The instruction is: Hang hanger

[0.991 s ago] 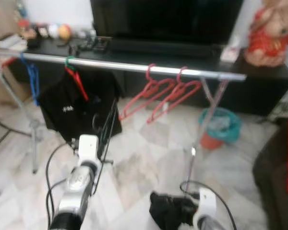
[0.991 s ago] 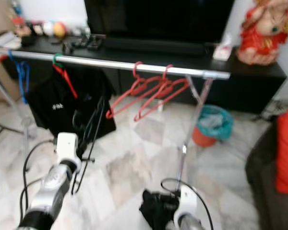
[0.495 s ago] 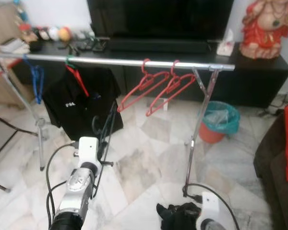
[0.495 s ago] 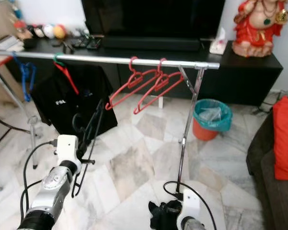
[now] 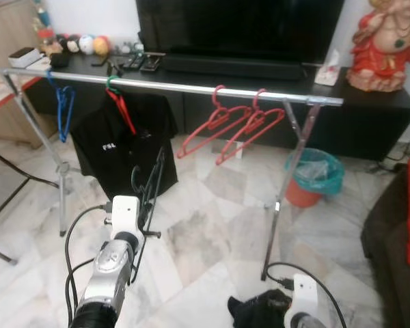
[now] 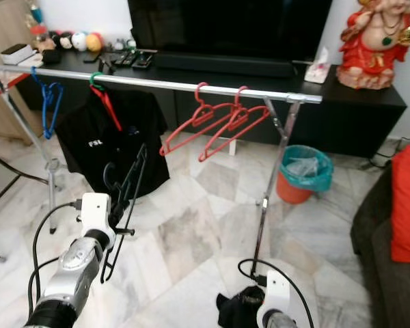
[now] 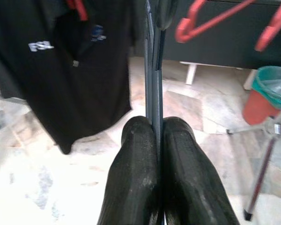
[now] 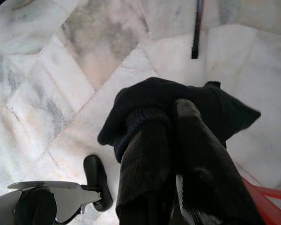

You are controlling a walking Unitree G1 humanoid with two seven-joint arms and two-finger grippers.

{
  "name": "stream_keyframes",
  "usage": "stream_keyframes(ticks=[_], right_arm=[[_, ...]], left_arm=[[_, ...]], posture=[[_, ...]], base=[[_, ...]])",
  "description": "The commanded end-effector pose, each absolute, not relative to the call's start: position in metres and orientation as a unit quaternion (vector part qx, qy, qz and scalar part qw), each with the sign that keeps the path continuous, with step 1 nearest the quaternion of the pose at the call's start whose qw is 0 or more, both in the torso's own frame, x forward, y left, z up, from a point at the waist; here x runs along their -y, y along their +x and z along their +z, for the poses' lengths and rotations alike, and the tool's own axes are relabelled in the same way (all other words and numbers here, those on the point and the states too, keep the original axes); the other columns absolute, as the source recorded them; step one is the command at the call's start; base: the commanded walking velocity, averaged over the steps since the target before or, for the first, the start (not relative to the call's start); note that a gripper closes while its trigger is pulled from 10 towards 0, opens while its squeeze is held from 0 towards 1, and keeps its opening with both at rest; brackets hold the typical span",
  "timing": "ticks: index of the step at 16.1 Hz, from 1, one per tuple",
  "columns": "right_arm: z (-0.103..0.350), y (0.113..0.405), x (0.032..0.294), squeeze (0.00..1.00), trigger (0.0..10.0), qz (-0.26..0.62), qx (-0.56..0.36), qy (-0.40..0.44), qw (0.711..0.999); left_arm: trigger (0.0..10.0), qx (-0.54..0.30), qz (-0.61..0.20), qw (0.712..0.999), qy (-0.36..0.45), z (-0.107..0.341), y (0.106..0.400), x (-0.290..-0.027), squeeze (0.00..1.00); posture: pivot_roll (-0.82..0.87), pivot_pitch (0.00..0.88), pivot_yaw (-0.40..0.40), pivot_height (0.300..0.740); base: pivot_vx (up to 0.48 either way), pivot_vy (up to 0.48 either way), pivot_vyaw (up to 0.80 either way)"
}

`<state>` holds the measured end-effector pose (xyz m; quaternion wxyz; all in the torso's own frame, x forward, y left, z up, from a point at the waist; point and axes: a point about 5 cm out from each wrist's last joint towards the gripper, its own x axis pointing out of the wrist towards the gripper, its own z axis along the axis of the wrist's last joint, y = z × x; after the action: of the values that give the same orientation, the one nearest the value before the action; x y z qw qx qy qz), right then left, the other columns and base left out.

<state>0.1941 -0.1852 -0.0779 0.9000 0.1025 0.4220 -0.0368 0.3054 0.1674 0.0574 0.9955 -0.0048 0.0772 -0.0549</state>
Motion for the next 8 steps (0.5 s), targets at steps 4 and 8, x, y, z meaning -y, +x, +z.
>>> stream_keyframes(ticks=[4, 8], right_arm=[[-0.074, 0.2017, 0.1814, 0.0, 10.0, -0.034, -0.407, 0.109, 0.906], [-0.0757, 0.1997, 0.1765, 0.0, 10.0, -0.032, -0.412, 0.107, 0.904]], left_arm=[[10.0, -0.077, -0.05, 0.996, -0.002, 0.0605, 0.307, -0.1707, 0.0], [10.0, -0.078, -0.051, 0.996, -0.003, 0.0601, 0.3066, -0.1701, 0.0]], posture=[[-0.08, 0.0, 0.02, 0.719], [-0.08, 0.0, 0.02, 0.719]], base=[[0.0, 0.48, 0.0], [0.0, 0.48, 0.0]])
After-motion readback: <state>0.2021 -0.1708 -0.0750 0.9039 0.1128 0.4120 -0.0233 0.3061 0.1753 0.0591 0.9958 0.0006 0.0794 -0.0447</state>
